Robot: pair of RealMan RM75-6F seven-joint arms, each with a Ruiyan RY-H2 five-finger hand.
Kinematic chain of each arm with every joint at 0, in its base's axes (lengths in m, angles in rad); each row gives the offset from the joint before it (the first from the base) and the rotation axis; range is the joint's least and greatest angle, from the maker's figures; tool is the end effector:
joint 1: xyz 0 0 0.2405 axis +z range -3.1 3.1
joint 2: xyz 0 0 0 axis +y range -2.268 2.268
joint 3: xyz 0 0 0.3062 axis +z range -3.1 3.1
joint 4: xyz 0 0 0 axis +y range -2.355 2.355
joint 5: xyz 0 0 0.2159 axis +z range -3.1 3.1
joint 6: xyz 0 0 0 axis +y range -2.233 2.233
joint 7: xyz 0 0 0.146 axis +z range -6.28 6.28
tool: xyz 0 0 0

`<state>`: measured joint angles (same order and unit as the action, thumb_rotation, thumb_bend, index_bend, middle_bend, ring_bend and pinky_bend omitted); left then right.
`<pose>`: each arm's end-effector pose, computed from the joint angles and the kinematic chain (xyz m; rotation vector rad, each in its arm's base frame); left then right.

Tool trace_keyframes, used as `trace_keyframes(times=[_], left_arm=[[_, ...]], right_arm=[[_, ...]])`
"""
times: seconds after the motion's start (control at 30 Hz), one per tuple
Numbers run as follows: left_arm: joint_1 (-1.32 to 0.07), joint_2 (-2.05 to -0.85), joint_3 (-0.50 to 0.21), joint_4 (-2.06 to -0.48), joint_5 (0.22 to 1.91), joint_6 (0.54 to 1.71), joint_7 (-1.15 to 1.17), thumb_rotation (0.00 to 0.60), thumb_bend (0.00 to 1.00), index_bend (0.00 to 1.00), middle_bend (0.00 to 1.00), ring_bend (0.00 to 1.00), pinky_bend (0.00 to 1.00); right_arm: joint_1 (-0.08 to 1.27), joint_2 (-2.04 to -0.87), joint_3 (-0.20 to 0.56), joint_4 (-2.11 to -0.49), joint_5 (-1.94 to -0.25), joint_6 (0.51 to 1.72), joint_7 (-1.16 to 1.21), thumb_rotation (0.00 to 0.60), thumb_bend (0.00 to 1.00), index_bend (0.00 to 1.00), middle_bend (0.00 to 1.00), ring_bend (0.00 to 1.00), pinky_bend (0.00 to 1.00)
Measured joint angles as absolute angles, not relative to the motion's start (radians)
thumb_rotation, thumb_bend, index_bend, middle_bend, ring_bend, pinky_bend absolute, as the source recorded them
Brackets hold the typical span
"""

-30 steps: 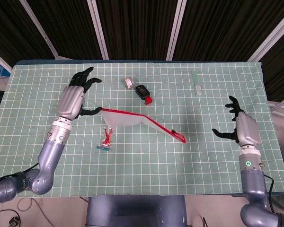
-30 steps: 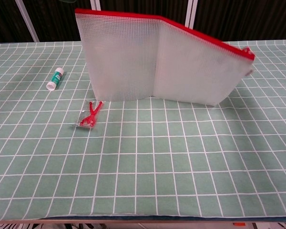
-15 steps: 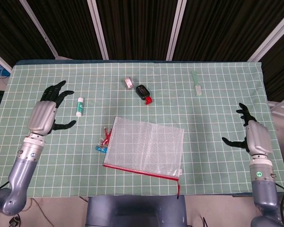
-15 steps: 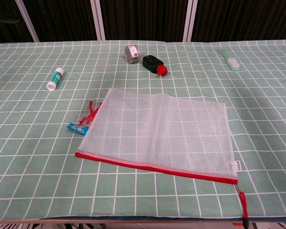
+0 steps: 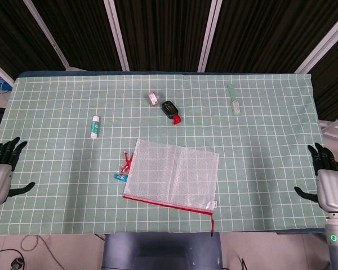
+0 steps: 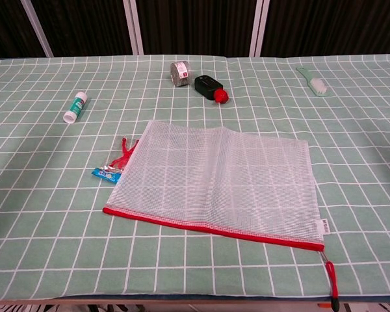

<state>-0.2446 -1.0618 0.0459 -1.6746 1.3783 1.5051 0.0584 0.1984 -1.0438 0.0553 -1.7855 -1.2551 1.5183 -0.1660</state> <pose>-0.3414 0.2217 0.1880 -1.4254 -0.8613 -0.8676 -0.3353 -0.2214 0.2026 1.2619 -0.8763 0.8295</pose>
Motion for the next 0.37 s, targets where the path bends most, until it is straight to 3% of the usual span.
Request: trace_keyframes(times=[0.37], left_arm=[[-0.155,-1.109,0.042,-1.519,1.437,1.613,-0.062,0.600,0.04,0.00,0.00,0.00,0.00]], right_arm=[[0.122,-1.090,0.034,-1.654,-1.341,1.558,-0.068,0.600,0.04,0.00,0.00,0.00,0.22]])
